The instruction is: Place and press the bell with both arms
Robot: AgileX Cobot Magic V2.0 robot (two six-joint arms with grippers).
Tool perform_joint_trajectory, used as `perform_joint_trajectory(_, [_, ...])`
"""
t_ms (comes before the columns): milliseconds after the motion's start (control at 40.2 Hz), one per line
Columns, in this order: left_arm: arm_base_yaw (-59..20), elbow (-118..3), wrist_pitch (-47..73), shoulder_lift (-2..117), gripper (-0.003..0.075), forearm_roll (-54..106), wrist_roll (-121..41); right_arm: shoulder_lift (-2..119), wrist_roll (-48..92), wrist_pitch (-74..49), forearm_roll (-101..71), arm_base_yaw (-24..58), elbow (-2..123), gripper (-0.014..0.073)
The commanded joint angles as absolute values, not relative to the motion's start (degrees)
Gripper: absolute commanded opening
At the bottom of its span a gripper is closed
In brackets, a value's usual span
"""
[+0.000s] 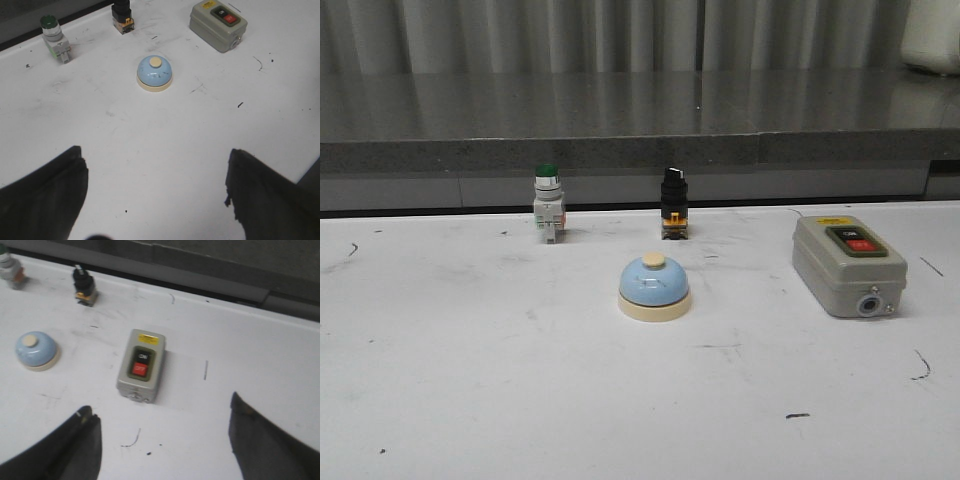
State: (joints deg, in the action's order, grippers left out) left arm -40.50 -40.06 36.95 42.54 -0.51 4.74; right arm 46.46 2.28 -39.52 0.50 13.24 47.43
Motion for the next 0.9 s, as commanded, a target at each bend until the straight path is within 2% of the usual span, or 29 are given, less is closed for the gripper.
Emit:
perform_joint_trajectory(0, [-40.8, -41.6, 33.3, 42.3, 0.0553, 0.0, 5.4, 48.9, 4.1, -40.6, 0.4, 18.1, 53.5, 0.0384])
perform_joint_trajectory(199, [-40.8, -41.6, 33.3, 42.3, 0.0553, 0.0, 5.4, 56.2, 5.1, -43.7, 0.4, 27.7, 61.3, 0.0085])
perform_joint_trajectory(348, [-40.8, -41.6, 33.3, 42.3, 0.0553, 0.0, 5.4, 63.4, 5.1, -44.8, 0.5, 32.4, 67.2, -0.0051])
perform_joint_trajectory(398, [-40.8, -41.6, 33.3, 42.3, 0.0553, 0.0, 5.4, 66.2, 5.2, -45.2, 0.5, 33.3, 69.0, -0.0074])
perform_joint_trajectory(871, [-40.8, -41.6, 33.3, 42.3, 0.0553, 0.0, 5.4, 91.8, 5.2, -45.7, 0.5, 34.8, 85.2, -0.0069])
